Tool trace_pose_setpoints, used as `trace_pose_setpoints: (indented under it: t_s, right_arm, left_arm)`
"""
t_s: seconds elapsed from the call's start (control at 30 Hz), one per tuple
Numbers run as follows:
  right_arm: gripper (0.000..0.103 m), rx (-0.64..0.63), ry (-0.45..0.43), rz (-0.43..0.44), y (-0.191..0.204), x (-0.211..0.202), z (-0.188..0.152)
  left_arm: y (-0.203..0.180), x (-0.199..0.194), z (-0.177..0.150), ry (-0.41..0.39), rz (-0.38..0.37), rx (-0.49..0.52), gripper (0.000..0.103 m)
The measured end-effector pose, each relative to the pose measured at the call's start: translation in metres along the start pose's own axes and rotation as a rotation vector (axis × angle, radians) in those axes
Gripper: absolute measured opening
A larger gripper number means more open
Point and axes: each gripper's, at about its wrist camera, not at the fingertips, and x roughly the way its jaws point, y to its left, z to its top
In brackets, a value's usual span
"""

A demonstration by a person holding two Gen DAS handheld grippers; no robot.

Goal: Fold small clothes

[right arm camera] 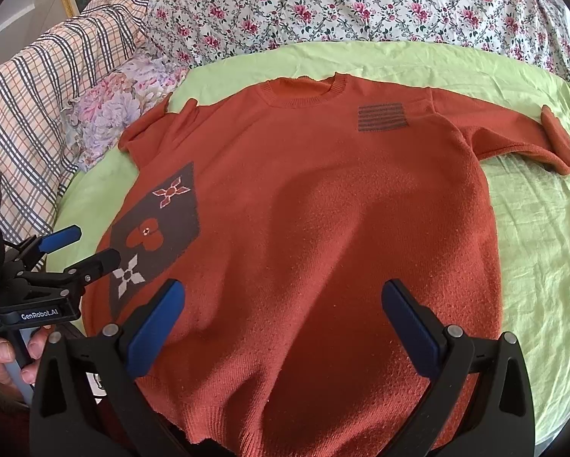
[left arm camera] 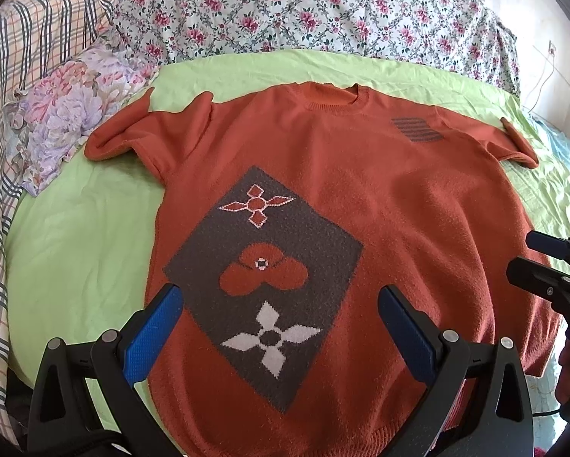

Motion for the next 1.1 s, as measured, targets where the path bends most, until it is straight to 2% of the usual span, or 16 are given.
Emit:
trace_pose_setpoints:
  t_s: [0.27, 0.43, 0.57, 0.8, 0.97, 1.03, 1.1]
  right_arm:
    - [0.103, 0.003, 0.026, -0.012, -0.001, 0.002, 0.002]
    - [0.103, 0.029, -0.031, 0.018, -0.008, -0.003, 0.004]
    - [0.103, 0.075, -0.042, 0.009, -0.025, -0.010, 0.010]
    - [0.103, 0.219, -0.102, -0.002, -0.090, -0.042, 0.025]
    - [0.103, 0.313, -0.151, -0.073, -0.149, -0.077, 0.048]
    - [0.103, 0.340, -0.198, -0.093, -0.174, -0.100, 0.059]
    - [0.103, 0.386, -0.212, -0.157, -0.201, -0.118, 0.077]
  left_arm:
    - [0.002, 0.006, 0.003, 0.015, -0.029, -0.013, 0.102]
    - [0.004, 0.013, 0.009, 0.029, -0.042, -0.014, 0.102]
    - [0.005, 0.020, 0.018, 0.043, -0.063, -0.019, 0.102]
    - [0.003, 0.034, 0.039, 0.035, -0.050, 0.004, 0.102]
    - [0.006, 0.043, 0.059, 0.034, -0.035, -0.004, 0.102]
    - [0.007, 0.048, 0.065, 0.041, -0.032, -0.013, 0.102]
    - [0.007, 0.055, 0.070, 0.054, -0.025, -0.018, 0.102]
